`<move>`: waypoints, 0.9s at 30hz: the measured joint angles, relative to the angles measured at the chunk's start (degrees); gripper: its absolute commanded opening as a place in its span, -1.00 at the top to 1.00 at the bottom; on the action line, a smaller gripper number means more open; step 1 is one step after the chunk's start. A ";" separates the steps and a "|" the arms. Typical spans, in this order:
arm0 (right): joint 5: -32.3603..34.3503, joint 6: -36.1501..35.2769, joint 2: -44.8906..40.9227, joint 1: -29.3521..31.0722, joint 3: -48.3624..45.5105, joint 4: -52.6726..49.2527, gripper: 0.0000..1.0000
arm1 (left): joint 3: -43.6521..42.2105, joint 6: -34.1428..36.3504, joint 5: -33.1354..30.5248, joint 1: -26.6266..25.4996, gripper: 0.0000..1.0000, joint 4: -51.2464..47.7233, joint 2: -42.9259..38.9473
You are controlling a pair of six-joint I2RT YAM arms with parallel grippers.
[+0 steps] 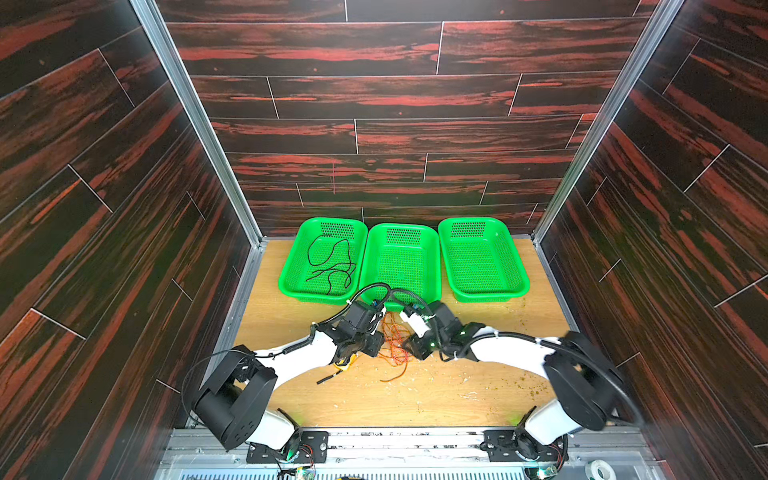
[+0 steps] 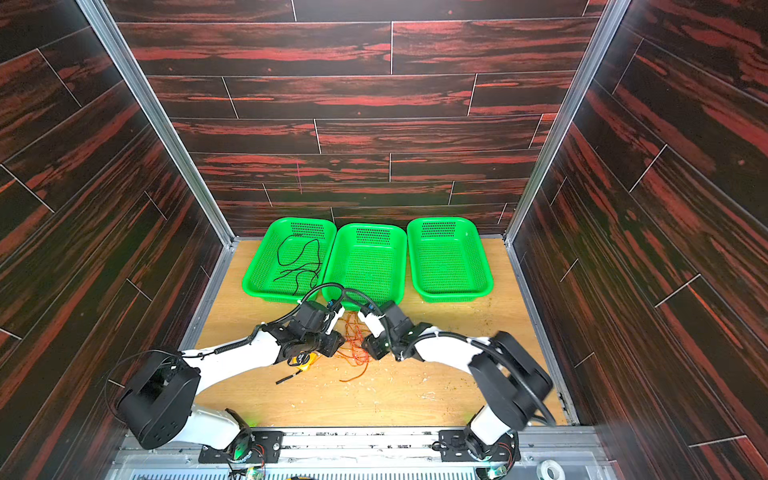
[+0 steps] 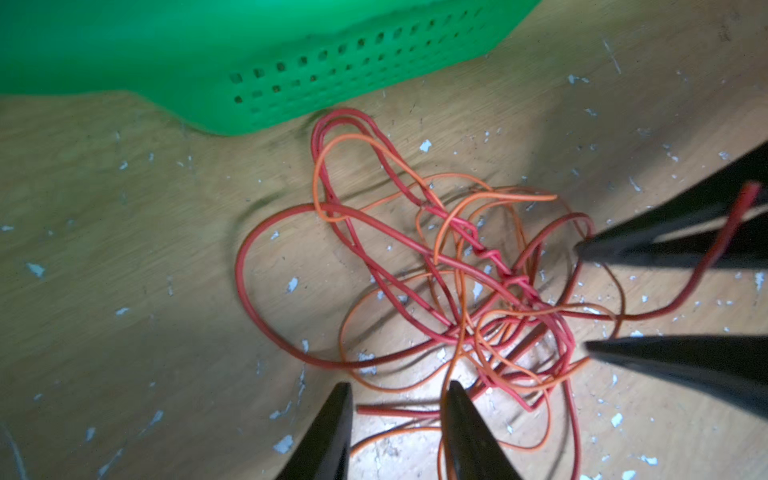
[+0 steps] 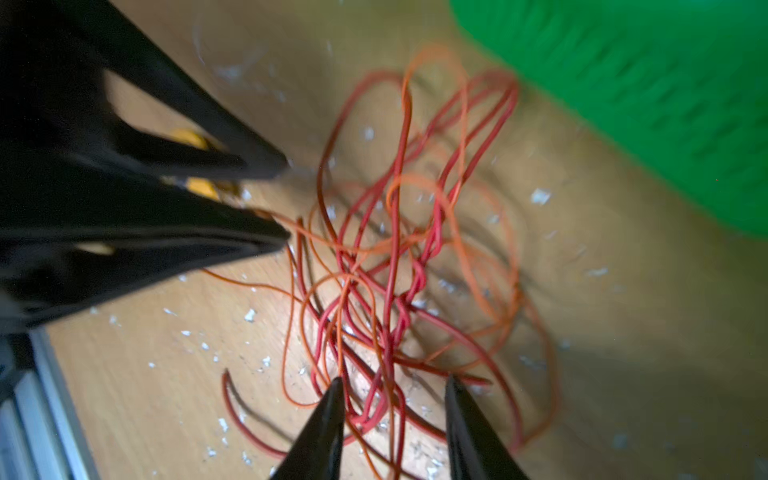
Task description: Untangle the cables
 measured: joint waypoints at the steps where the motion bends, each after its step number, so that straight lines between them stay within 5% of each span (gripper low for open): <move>1: 0.37 0.44 0.39 0.17 0.00 0.04 0.27 | 0.00 0.02 0.00 -0.07 0.23 -0.13 0.00; 4: 1.16 1.36 0.68 0.17 0.00 0.26 0.43 | 0.00 0.04 -0.04 -0.15 0.34 -0.57 0.00; 11: 2.47 2.54 1.07 0.17 0.07 1.20 0.87 | 0.04 0.48 -0.20 -0.20 1.00 -1.27 -0.02; 27: 9.55 0.87 0.90 -1.07 0.07 -0.44 0.95 | 4.92 6.95 -1.75 -0.22 1.00 -10.36 -22.03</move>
